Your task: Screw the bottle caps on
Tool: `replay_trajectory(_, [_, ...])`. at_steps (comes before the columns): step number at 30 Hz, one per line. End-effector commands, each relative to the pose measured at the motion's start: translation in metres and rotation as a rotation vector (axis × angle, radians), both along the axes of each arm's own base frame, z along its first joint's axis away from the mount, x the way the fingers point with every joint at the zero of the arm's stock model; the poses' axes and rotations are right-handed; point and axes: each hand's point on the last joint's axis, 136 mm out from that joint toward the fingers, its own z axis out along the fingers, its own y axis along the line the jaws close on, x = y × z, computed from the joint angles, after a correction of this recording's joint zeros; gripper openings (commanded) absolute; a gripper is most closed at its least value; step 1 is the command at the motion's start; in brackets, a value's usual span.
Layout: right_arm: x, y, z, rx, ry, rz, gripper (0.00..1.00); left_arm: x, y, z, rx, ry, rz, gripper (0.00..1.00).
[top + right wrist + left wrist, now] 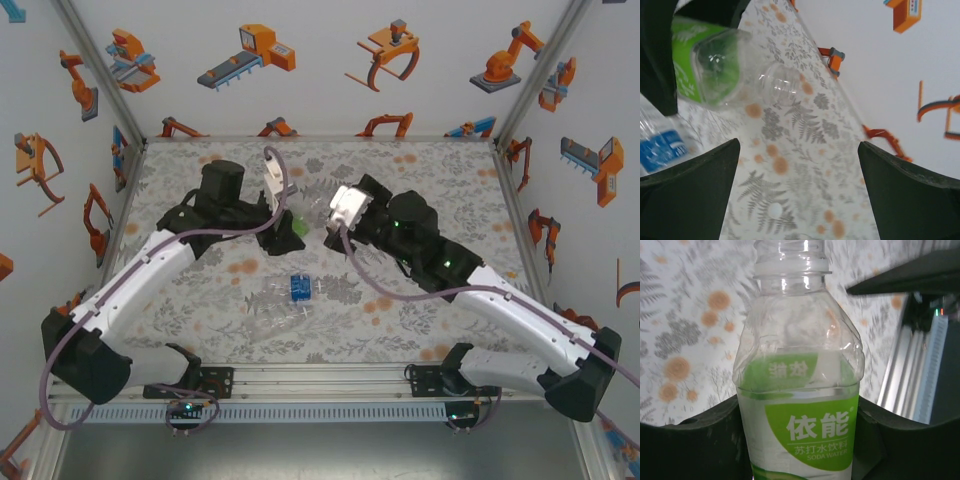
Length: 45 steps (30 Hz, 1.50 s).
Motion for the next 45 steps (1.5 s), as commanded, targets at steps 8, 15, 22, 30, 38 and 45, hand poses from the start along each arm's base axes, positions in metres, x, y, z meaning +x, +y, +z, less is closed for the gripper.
replay_trajectory(8, [0.023,-0.017,0.06,0.643,0.496,0.045,0.86,0.027,-0.008,0.075,-0.333,-0.161,0.118,0.34])
replay_trajectory(15, [0.024,-0.005,0.085,0.742,0.573,0.201,0.85,0.01,-0.014,0.105,-0.439,-0.177,0.018,0.3])
replay_trajectory(22, [0.023,-0.003,0.105,0.83,0.573,0.295,0.84,-0.011,-0.021,0.13,-0.557,-0.158,-0.125,0.3])
replay_trajectory(30, [0.001,0.008,0.131,0.859,0.545,0.526,0.83,-0.027,-0.031,0.152,-0.607,-0.143,-0.232,0.3])
replay_trajectory(38, [-0.01,0.014,0.138,0.851,0.539,0.655,0.75,-0.034,-0.046,0.166,-0.632,-0.137,-0.283,0.3])
replay_trajectory(45, [-0.01,0.016,0.128,0.837,0.538,0.661,0.69,-0.034,-0.052,0.182,-0.698,-0.129,-0.307,0.31])
